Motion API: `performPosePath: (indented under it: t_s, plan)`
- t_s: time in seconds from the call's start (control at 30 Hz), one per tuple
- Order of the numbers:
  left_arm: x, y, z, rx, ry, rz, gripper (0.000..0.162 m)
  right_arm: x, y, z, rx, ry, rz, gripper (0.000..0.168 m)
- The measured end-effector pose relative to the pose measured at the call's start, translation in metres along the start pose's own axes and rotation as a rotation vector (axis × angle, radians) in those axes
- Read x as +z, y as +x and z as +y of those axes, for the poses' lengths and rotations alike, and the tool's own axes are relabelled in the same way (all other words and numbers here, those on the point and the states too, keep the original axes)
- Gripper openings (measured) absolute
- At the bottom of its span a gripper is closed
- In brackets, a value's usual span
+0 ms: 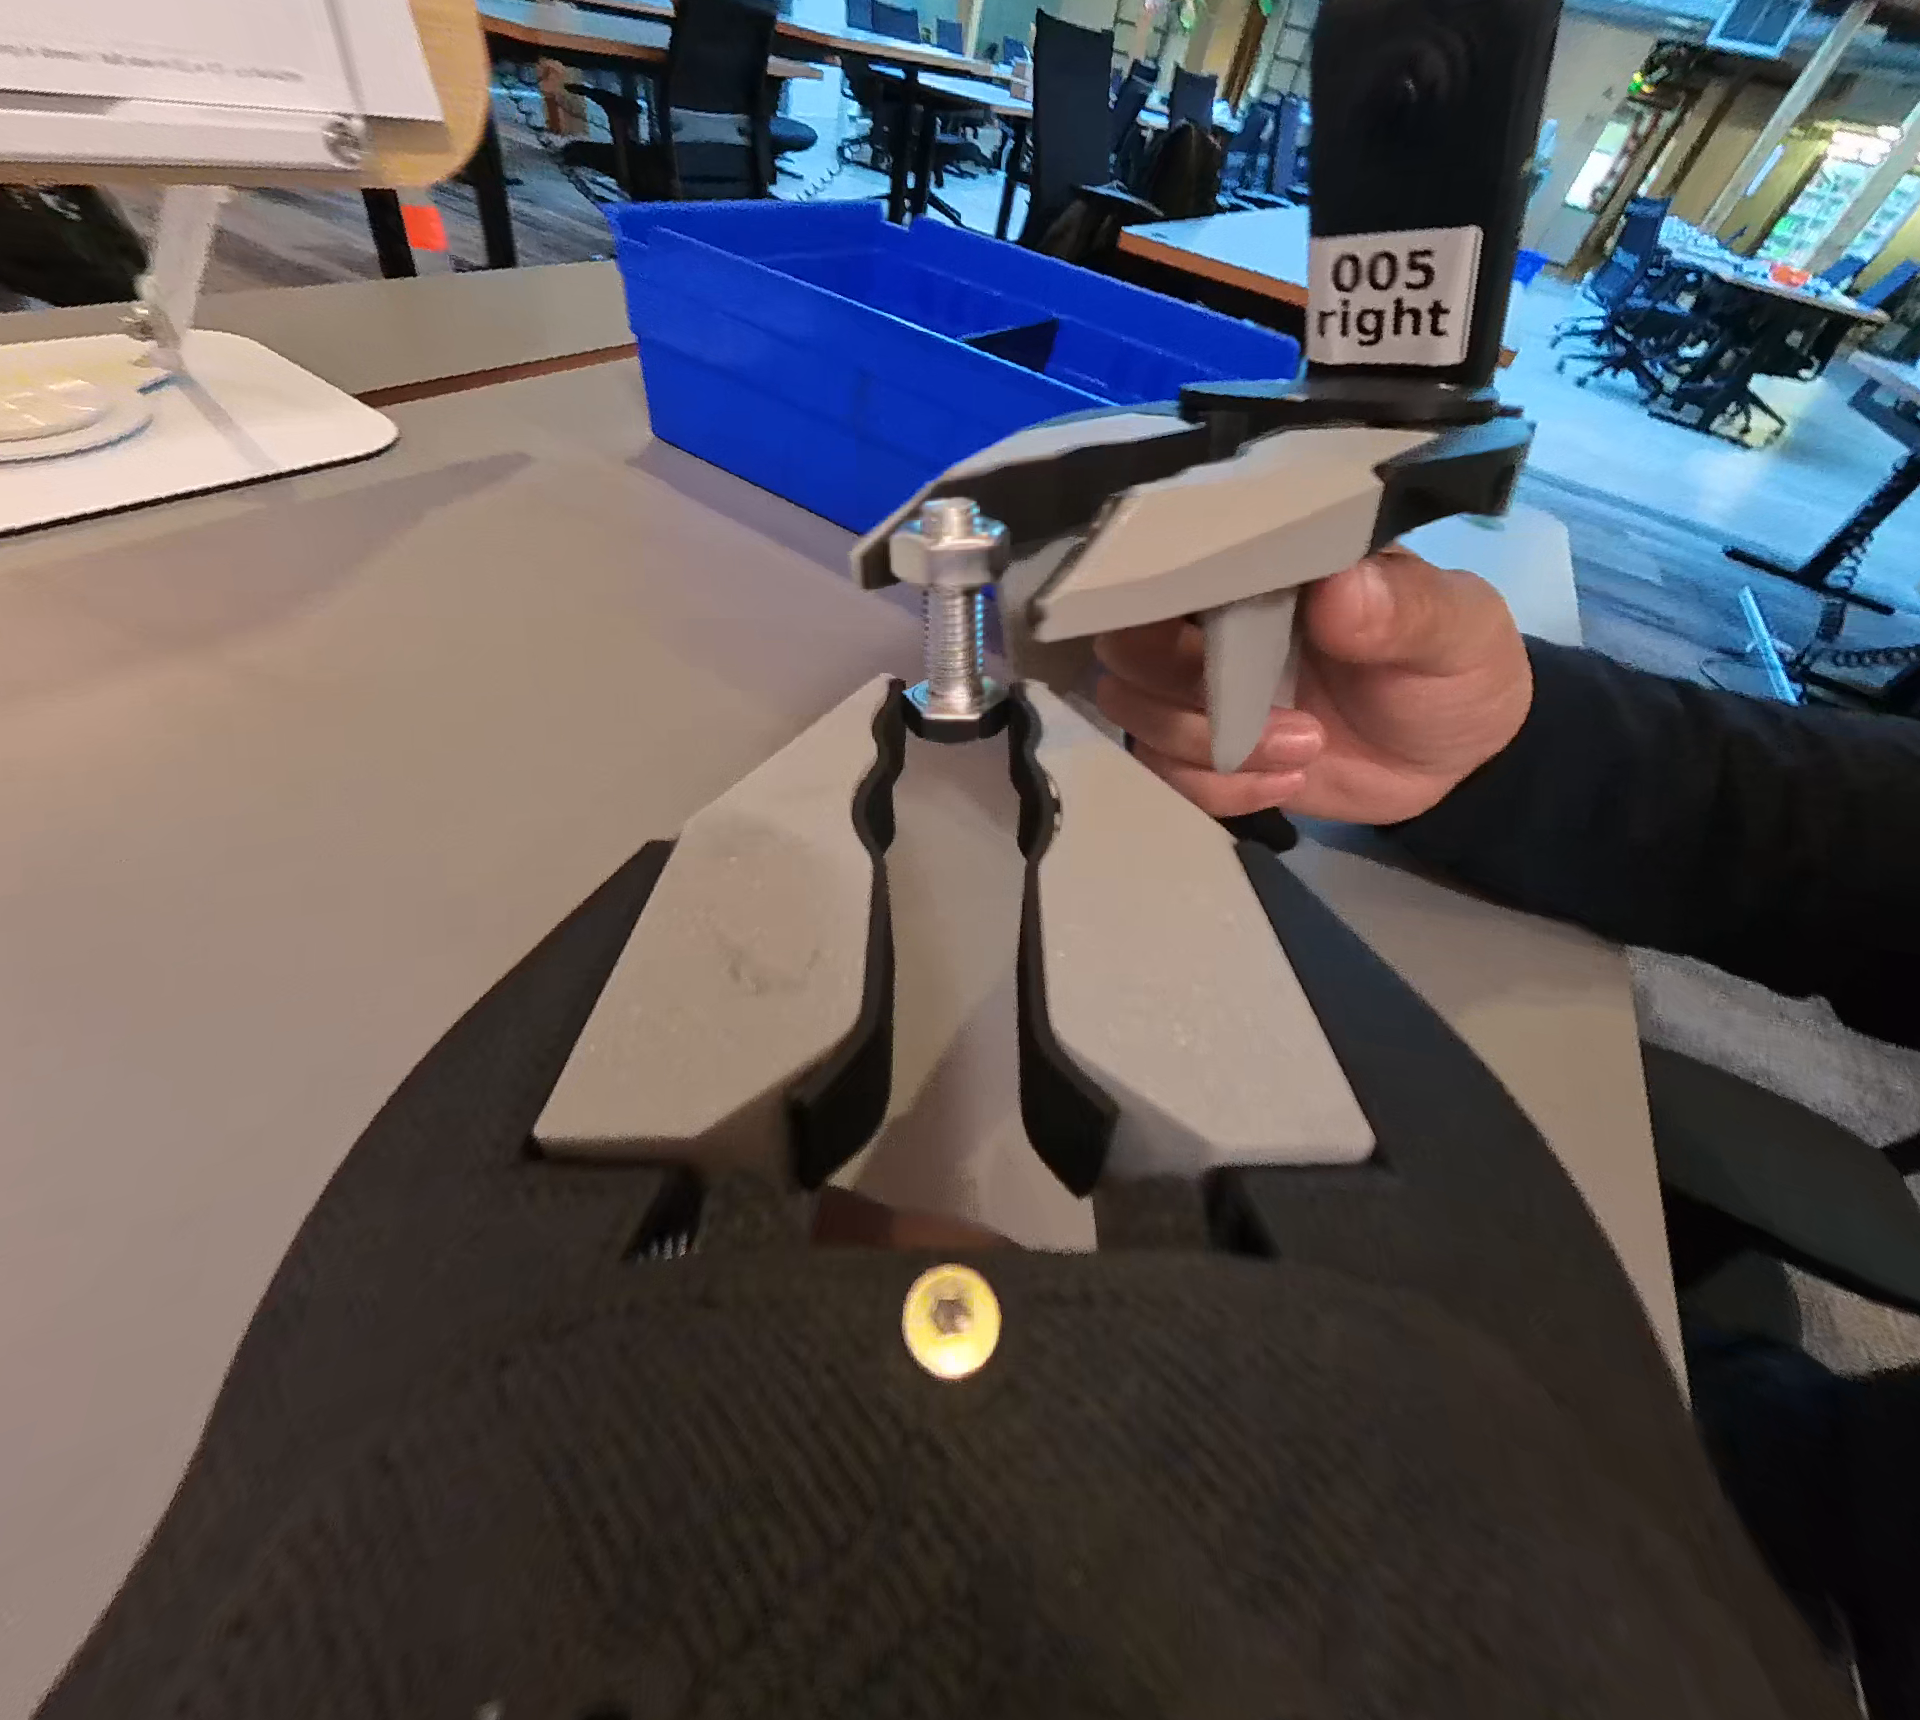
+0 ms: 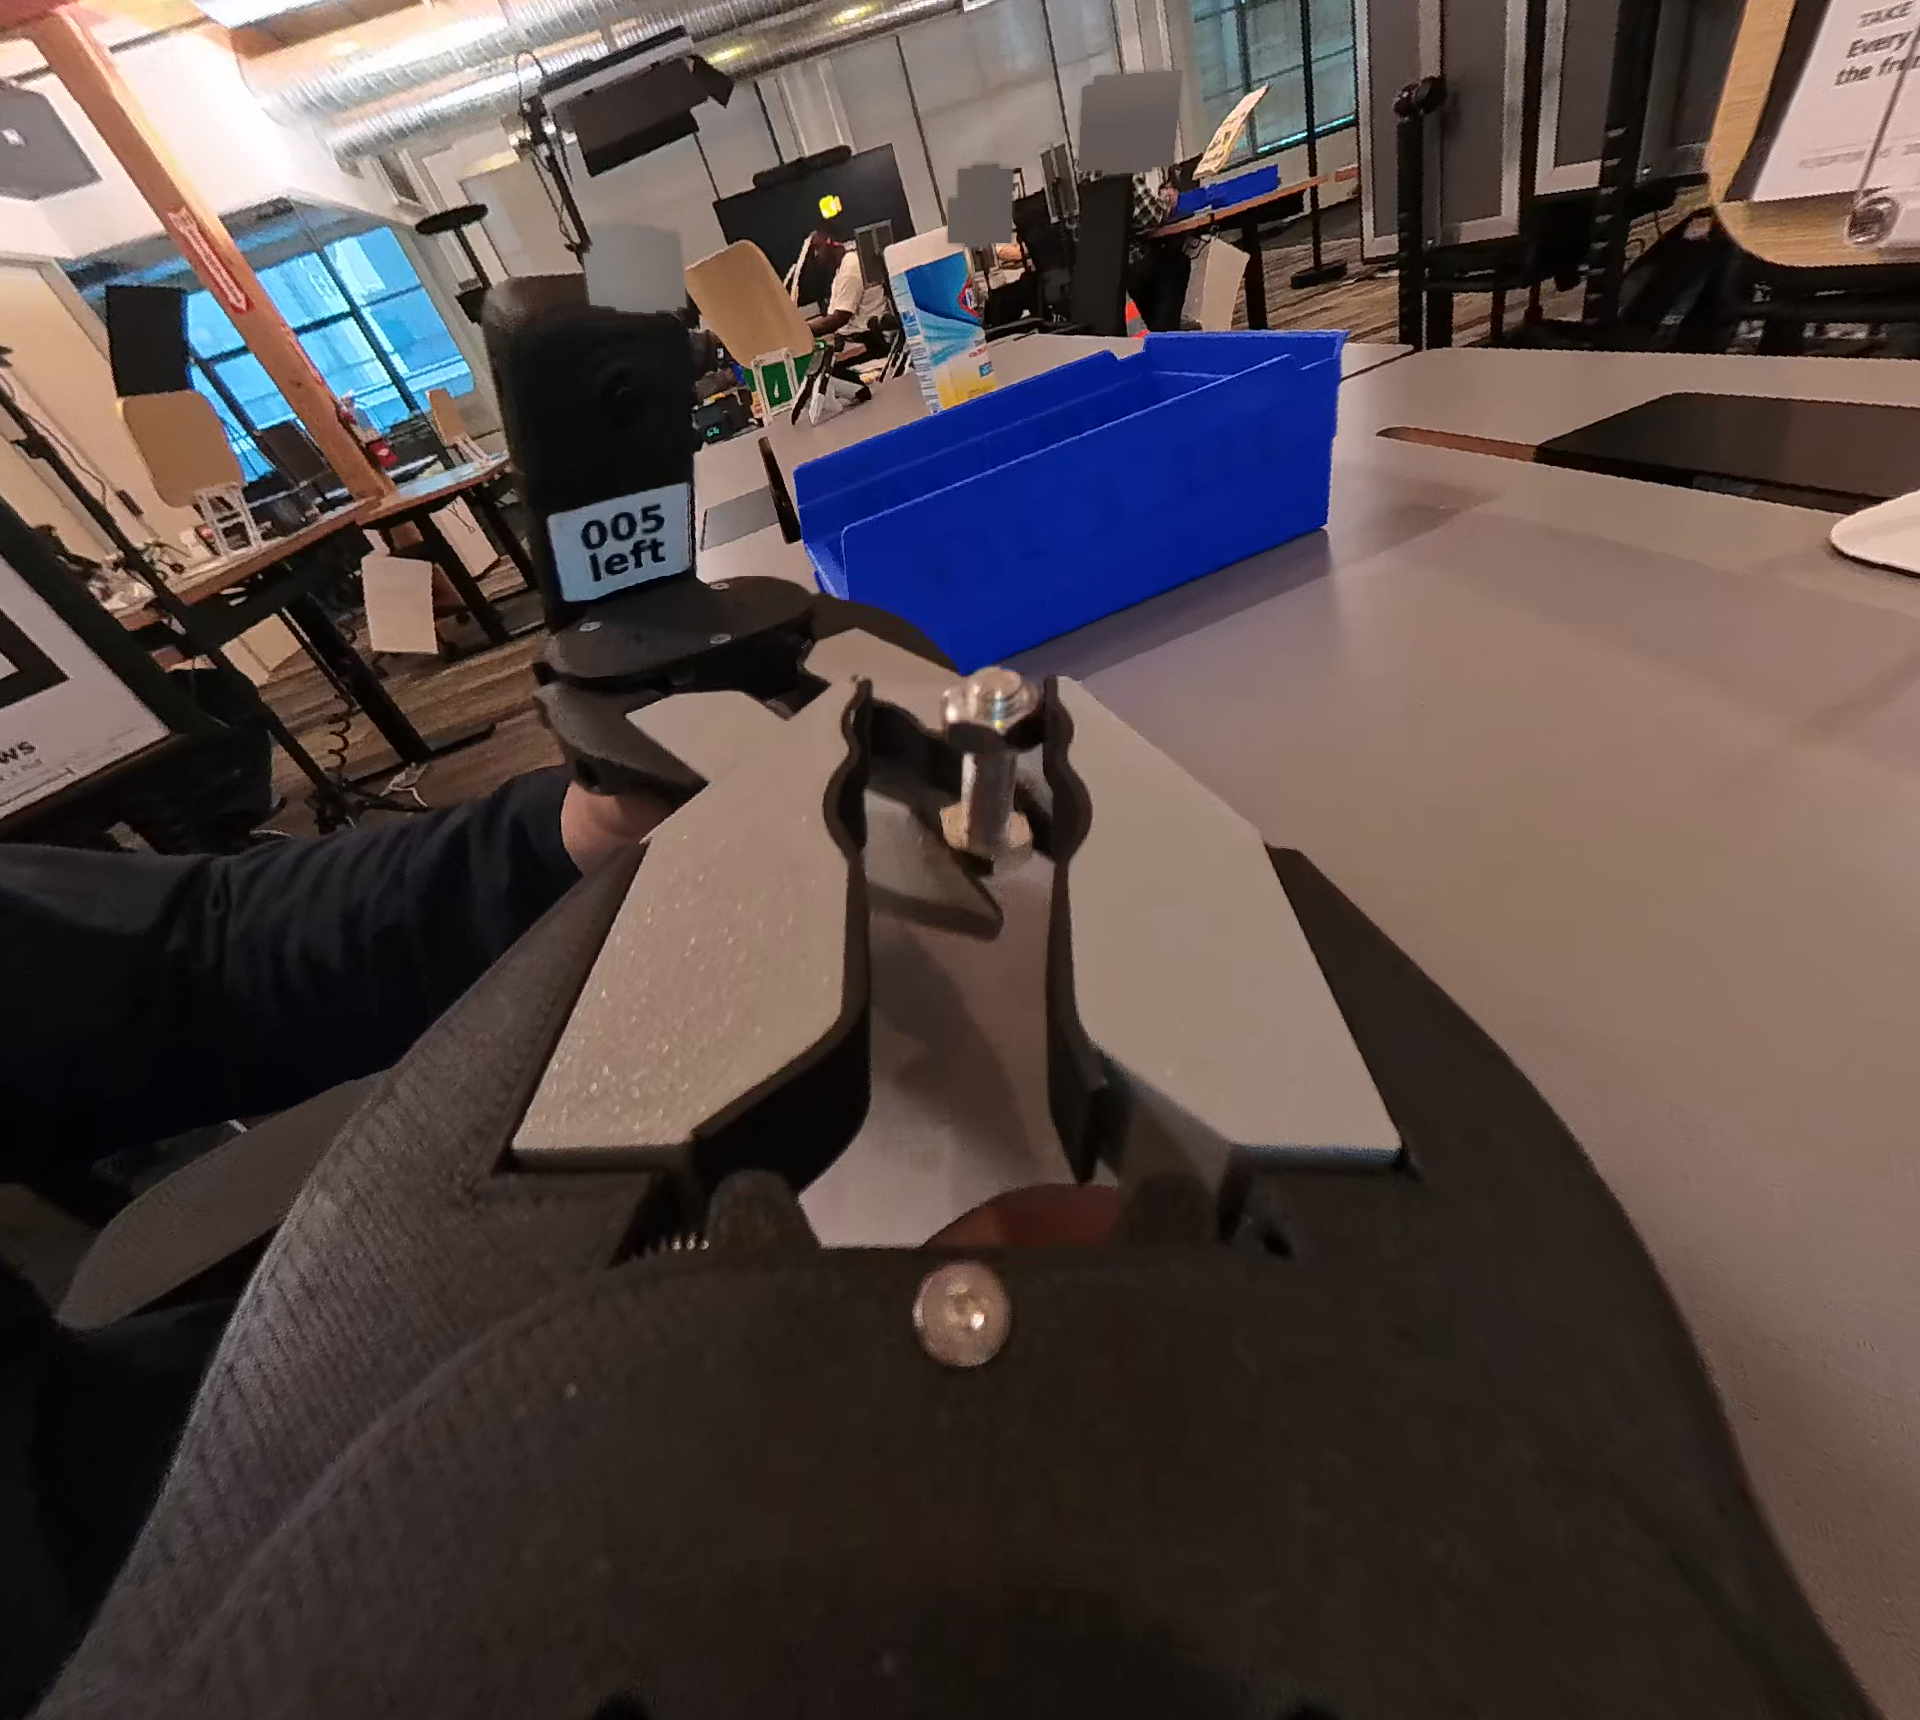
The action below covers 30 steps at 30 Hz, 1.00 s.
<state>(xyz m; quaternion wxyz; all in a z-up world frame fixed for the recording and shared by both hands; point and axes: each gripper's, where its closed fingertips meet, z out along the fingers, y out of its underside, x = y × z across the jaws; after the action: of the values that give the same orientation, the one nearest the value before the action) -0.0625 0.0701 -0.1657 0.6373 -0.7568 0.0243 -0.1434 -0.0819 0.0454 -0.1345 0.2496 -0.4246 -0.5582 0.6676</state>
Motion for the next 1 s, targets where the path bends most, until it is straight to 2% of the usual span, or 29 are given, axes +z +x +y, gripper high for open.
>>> performPosePath:
  t_s: [0.17, 0.4, 0.73, 1.0]
  plan:
    - [0.006, 0.01, 0.007, 0.05, -0.035, 0.023, 0.017, 0.003, 0.002, 0.005, -0.004, -0.025, 0.009, 0.033]
    - [-0.007, -0.006, -0.008, -0.009, 0.037, -0.018, 0.017, -0.01, 0.007, -0.007, 0.015, 0.029, 0.018, 0.031]
    - [0.004, 0.008, 0.006, 0.056, -0.034, 0.015, 0.017, 0.002, 0.003, 0.006, -0.013, -0.029, 0.007, 0.03]
    - [-0.008, -0.011, -0.009, -0.023, 0.039, -0.035, 0.017, -0.009, 0.005, -0.007, 0.004, 0.03, 0.01, 0.028]
